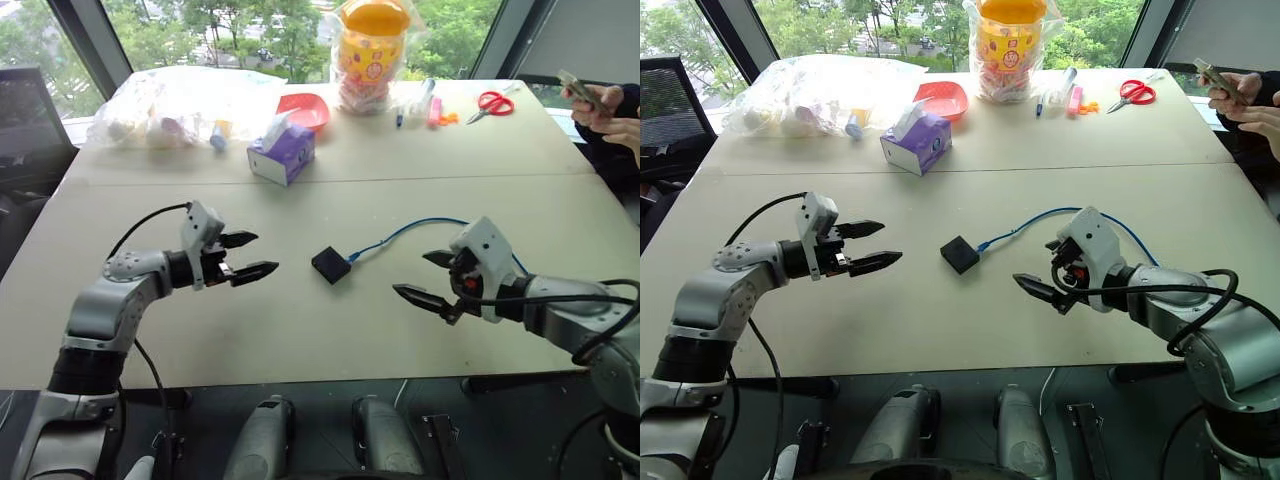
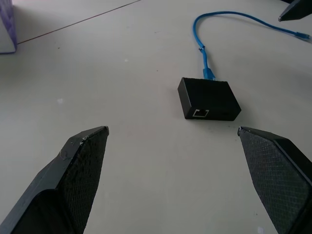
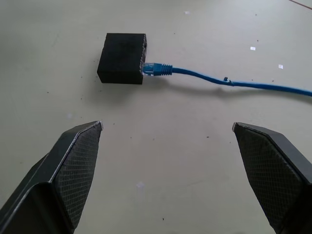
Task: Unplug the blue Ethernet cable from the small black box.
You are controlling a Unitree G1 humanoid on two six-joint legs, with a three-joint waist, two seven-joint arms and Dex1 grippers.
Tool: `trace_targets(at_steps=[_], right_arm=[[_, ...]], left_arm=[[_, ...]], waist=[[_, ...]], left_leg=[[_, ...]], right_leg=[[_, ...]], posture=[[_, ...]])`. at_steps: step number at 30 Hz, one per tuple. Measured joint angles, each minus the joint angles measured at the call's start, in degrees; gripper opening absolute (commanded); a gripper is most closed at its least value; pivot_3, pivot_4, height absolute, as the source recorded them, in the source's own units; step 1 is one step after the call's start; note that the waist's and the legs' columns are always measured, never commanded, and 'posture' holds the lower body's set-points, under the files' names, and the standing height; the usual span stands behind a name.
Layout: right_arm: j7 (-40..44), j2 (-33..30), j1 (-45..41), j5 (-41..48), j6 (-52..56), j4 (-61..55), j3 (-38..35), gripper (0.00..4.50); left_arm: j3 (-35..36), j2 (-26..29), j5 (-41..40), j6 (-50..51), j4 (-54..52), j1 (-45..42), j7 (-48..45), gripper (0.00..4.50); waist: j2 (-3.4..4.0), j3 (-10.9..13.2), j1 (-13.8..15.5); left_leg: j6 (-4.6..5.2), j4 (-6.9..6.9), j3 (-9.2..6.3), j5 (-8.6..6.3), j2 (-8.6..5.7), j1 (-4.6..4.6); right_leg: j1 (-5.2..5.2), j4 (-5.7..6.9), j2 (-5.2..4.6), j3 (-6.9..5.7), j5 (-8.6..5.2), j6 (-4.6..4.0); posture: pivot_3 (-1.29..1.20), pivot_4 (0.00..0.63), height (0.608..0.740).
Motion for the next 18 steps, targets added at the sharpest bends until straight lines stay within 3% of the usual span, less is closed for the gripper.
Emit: trace_targets(at_steps=[18], right_arm=[[4.76, -8.36, -12.71, 2.42, 2.67, 4.62, 5.79, 4.5]], left_arm=[[-0.69, 5.19, -0.94, 3.93, 0.35, -3.04, -6.19, 4.43]], waist=[[0.01, 0.03, -0.11]], left_leg=[[0.03, -0.05, 0.04, -0.02, -0.03, -0.13]], right_leg=[[-0.16, -0.05, -0.17, 0.06, 0.0, -0.01]], posture=[[0.0, 0.15, 0.74]])
